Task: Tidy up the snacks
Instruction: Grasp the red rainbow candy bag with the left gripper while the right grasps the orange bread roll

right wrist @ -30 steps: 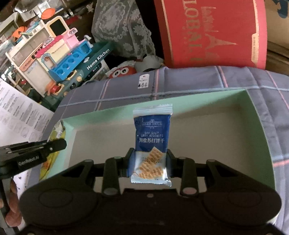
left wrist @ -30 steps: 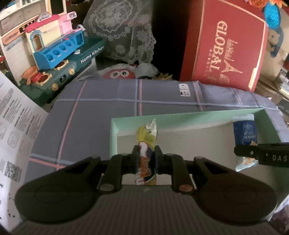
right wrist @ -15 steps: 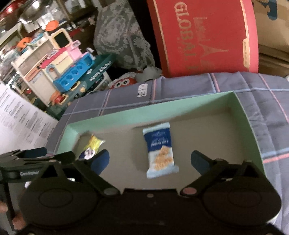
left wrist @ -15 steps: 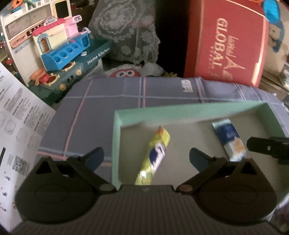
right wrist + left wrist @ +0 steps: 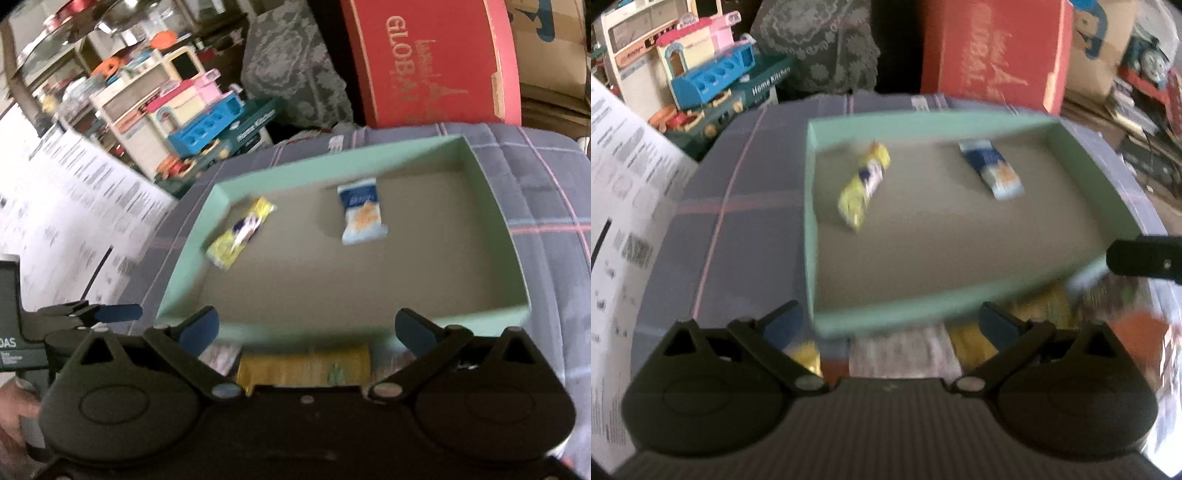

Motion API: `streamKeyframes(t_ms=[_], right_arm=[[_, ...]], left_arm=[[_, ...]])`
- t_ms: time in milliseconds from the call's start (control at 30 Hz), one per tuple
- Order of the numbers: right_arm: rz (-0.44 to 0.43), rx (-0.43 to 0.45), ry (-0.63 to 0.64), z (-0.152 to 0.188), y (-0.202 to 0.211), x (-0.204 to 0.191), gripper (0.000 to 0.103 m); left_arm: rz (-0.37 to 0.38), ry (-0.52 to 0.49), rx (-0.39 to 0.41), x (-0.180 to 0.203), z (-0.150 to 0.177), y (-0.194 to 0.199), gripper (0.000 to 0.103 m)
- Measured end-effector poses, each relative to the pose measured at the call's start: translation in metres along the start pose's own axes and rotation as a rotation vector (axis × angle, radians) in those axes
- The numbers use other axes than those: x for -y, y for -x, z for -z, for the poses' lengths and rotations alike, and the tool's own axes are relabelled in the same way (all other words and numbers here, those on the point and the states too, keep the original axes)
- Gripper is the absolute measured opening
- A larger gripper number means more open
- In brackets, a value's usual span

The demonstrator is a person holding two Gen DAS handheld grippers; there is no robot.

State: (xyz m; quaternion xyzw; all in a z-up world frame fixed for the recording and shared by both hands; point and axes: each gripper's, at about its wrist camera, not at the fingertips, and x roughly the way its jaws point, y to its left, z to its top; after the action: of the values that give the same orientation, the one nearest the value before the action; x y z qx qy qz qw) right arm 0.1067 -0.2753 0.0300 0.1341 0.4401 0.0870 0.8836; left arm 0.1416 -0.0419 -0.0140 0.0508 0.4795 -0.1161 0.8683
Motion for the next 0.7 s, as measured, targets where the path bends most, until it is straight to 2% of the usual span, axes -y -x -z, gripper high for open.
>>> streamKeyframes(t_ms=[267,367,433,500,600,700], right_arm=[[-0.024,-0.068,0.074,0.058,0.011,-0.018,0.103],[-0.024,-0.078,0.126,0.072,0.008,-0.028,0.097],[-0.017,-0.085,0.166,0.078,0.002,-0.034,0.088],[0.001,-0.094,0.194,0.084,-0.005,-0.038,0.084],[0.011,-0.128,0.179,0.091,-0.011,-0.039,0.069],[-0.021,-0.168,0.155,0.102,-0.008,-0.037,0.055]], left_arm=[[0.061,0.045,-0.064,0.004,0.068,0.024,0.103],[0.08,0.044,-0.079,0.01,0.084,0.028,0.103],[0.08,0.061,-0.097,0.012,0.093,0.026,0.103],[0.066,0.087,-0.109,0.012,0.096,0.022,0.103],[0.06,0.13,-0.113,0.006,0.102,0.018,0.103],[0.056,0.181,-0.115,-0.006,0.105,0.015,0.103]])
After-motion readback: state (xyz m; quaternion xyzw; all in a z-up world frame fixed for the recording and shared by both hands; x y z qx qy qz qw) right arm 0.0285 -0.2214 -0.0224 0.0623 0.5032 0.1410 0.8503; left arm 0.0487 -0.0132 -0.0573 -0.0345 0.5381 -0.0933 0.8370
